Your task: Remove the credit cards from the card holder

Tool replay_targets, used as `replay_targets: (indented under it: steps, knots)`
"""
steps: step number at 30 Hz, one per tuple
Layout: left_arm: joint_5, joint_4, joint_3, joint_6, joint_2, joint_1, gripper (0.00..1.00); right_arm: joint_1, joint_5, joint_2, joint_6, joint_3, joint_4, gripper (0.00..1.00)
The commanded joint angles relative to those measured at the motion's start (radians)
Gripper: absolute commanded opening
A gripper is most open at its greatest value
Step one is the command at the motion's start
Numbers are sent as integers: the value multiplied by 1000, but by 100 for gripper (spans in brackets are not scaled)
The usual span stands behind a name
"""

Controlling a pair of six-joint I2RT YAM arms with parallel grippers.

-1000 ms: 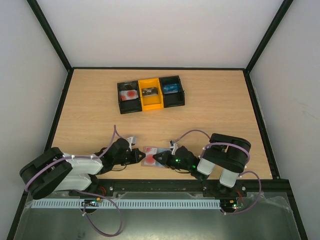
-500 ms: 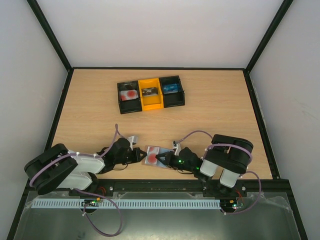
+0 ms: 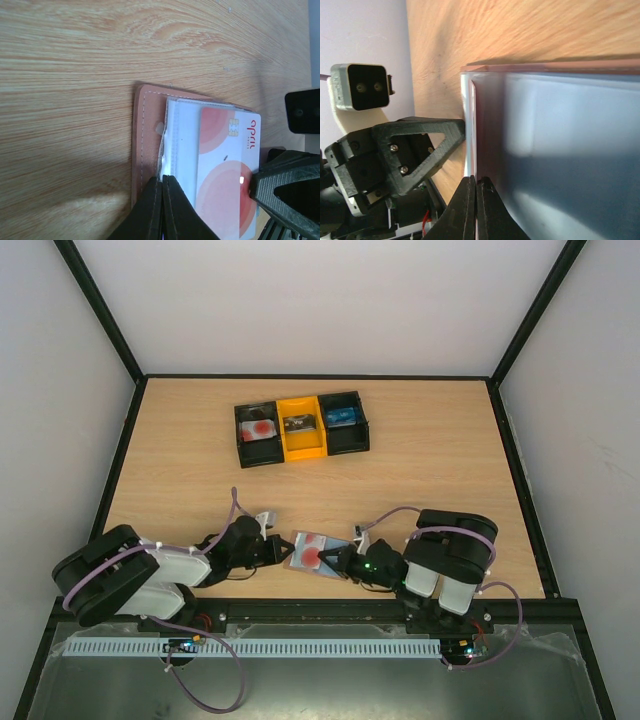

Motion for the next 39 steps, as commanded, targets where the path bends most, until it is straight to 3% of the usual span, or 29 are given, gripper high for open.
replay_targets:
  steps: [1, 9, 14, 17, 24, 31, 35, 39]
  knots:
    - [-88, -199, -34, 11, 62, -6, 3, -5, 56, -10, 13, -44, 37, 2]
    - [-73, -246, -6, 18, 31, -17, 3, -4, 97, -173, -43, -60, -159, 2]
    - [-33, -279, 21, 19, -28, -22, 5, -5, 157, -413, -146, -19, -556, 2]
    - [-29, -344, 56, 20, -75, -29, 10, -5, 214, -573, -176, -31, -697, 2]
    - [-46, -487, 142, 22, -262, -29, 40, -5, 300, -957, -219, -65, -1020, 2]
    - [67, -546, 223, 138, -388, -26, 75, -4, 231, -1238, -246, -95, -1130, 2]
    - [203, -586, 278, 200, -424, -26, 85, -5, 135, -1350, -287, -93, -1119, 2]
    - [315, -595, 326, 256, -468, -27, 83, -5, 5, -1405, -310, -92, -1074, 2]
